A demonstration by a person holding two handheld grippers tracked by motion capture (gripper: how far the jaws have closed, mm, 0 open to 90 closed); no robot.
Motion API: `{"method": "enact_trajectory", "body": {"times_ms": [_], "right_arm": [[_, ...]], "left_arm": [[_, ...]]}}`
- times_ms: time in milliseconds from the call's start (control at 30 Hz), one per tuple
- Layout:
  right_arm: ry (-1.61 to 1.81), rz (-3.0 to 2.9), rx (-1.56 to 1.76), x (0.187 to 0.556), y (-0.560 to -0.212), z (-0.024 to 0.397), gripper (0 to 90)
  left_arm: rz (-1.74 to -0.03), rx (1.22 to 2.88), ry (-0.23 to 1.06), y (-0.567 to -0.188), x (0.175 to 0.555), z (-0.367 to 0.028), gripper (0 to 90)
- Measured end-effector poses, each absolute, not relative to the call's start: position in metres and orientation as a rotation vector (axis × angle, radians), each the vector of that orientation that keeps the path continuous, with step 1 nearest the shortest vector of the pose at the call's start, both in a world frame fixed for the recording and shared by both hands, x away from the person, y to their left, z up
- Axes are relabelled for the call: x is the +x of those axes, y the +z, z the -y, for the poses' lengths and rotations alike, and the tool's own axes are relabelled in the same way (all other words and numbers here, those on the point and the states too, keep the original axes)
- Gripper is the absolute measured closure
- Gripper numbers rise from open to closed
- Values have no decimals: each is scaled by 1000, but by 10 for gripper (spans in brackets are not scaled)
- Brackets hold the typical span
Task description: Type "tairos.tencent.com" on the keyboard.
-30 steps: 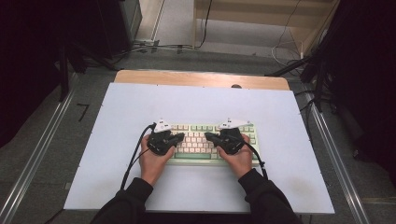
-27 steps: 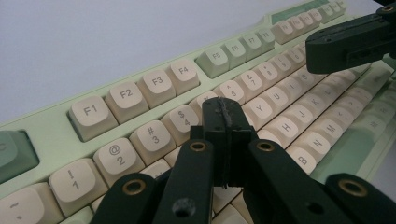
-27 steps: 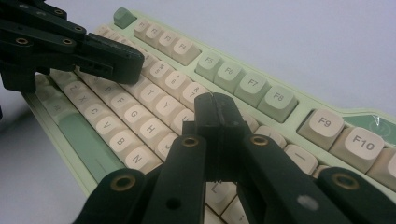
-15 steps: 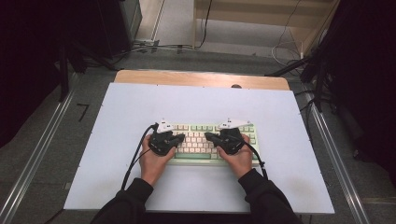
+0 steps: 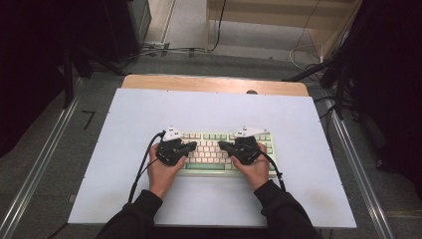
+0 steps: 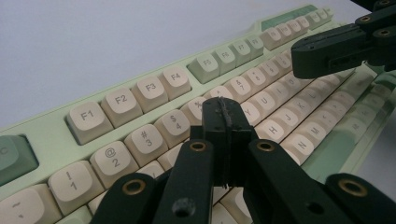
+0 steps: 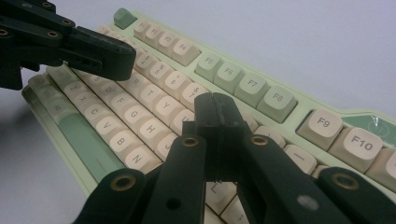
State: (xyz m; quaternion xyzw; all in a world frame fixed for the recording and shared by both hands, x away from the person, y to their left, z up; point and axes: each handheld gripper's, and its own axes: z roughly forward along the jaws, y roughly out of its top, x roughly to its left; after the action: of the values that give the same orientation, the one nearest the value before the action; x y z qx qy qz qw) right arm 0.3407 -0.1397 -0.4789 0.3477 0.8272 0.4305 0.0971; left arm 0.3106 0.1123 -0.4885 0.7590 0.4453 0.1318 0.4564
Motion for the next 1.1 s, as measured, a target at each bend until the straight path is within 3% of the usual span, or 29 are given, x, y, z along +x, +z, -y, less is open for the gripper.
{"method": "enact_trajectory", "body": {"times_ms": [1100], "right_arm": [[1220,-2452,1049,342,-484,147,879]], "left_arm": [[-1095,1848,323,-484,303,-123,900]]}}
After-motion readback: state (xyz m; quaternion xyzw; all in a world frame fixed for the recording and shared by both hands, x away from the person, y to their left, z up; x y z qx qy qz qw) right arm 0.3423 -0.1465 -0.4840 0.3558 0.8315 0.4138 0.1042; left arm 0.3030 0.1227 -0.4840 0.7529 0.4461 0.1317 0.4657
